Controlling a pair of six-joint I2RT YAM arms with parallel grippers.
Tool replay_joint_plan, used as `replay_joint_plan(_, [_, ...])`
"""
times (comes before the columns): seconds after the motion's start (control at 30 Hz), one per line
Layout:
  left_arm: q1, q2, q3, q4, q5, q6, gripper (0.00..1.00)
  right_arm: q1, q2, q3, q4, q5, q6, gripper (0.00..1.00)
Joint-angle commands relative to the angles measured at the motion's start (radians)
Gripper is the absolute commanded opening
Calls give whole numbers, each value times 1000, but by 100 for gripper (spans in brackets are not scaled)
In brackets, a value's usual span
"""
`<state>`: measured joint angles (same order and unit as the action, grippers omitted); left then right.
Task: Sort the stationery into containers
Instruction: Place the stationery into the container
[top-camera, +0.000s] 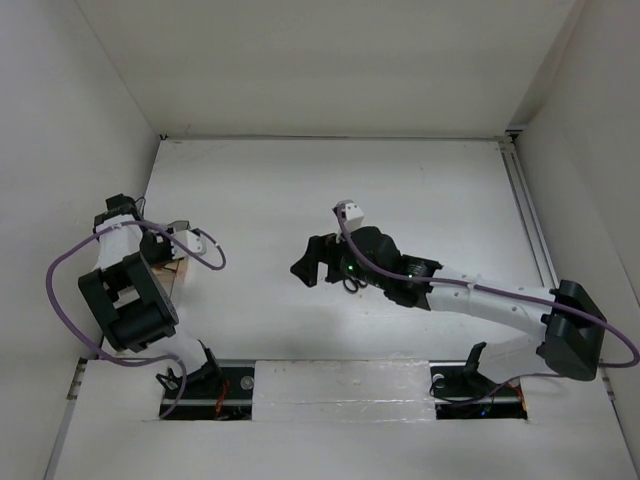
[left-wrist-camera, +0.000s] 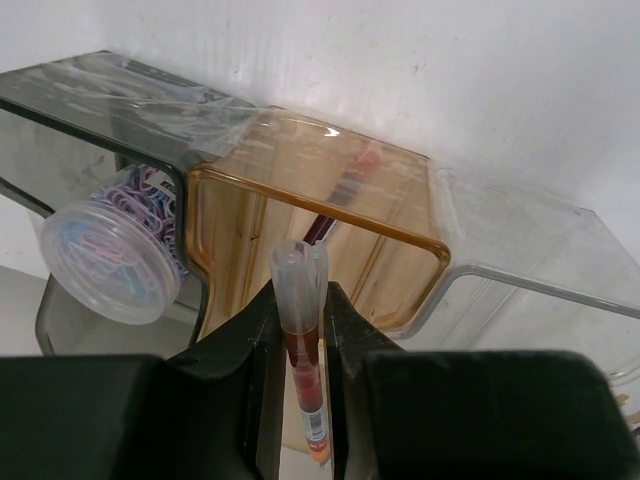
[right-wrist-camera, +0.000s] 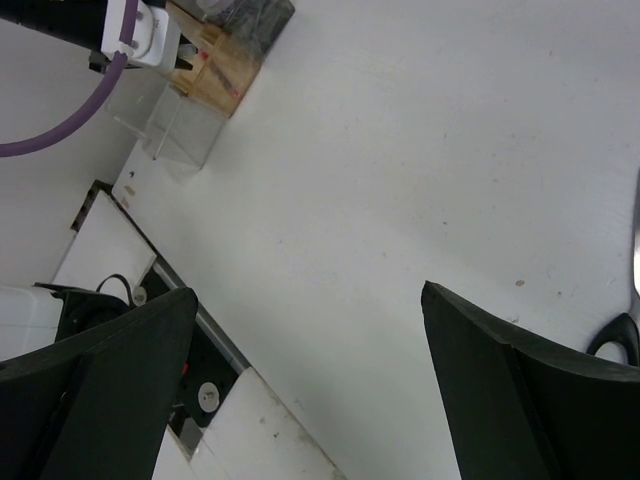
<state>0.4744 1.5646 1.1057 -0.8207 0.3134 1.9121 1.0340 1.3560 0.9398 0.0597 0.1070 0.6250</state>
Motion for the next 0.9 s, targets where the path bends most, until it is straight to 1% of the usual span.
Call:
replay_joint_plan(0.0, [24, 14, 36, -49, 35, 51, 0, 20, 15, 65, -1, 34, 2, 100])
replay_joint_plan(0.2, [24, 14, 25, -29, 64, 51, 0, 31, 44, 90, -20, 54, 2, 100])
replay_joint_plan(0.4, [24, 41, 54, -47, 82, 42, 12, 31, 65, 113, -20, 54, -7, 100])
replay_joint_plan(0.7, [24, 70, 63, -38, 92, 33, 13, 40, 75, 122, -20, 65, -16, 100])
replay_joint_plan(0.87, [24, 71, 63, -29, 82, 15, 19, 40, 75, 122, -29, 65, -16, 100])
